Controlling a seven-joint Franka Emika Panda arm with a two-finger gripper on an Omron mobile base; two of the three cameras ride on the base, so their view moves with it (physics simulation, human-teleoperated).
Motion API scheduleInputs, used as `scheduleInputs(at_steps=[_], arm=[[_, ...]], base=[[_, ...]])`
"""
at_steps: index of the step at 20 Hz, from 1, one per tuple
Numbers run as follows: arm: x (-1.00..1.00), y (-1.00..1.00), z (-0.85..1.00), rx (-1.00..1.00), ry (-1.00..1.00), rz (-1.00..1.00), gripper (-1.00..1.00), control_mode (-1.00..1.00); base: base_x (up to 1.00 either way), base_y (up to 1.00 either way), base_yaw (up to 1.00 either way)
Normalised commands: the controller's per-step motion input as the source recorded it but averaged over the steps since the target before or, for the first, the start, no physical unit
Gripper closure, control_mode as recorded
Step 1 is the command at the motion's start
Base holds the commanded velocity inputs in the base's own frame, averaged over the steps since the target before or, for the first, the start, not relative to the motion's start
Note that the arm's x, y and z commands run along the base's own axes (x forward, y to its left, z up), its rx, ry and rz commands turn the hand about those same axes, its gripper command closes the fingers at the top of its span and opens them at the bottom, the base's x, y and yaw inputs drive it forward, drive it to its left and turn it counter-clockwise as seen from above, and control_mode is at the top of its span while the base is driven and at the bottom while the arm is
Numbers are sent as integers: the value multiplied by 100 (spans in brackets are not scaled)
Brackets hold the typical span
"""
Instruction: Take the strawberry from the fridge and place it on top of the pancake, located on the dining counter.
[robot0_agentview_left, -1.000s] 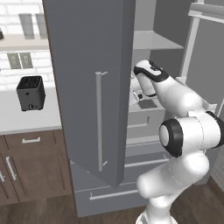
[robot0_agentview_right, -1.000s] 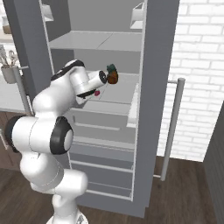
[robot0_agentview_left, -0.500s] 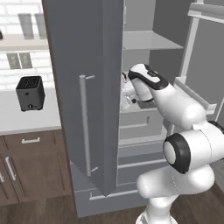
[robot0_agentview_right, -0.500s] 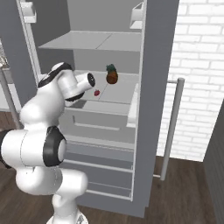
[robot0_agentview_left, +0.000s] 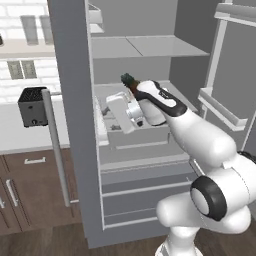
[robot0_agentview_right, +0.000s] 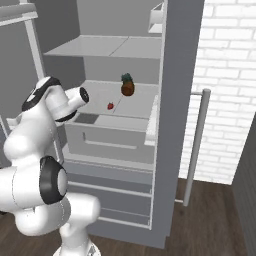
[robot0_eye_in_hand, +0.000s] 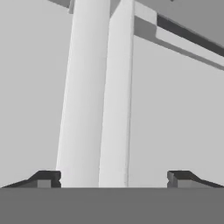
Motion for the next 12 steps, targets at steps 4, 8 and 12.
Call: scheduleInputs(at_steps=[4,8,12], arm=[[-39,90,0,0,0,10,-100,-100],[-34,87,0,0,0,9,-100,-100],[-23,33,0,-2,-1,4,-100,-100]], base=[[0,0,0],[0,0,0],[0,0,0]])
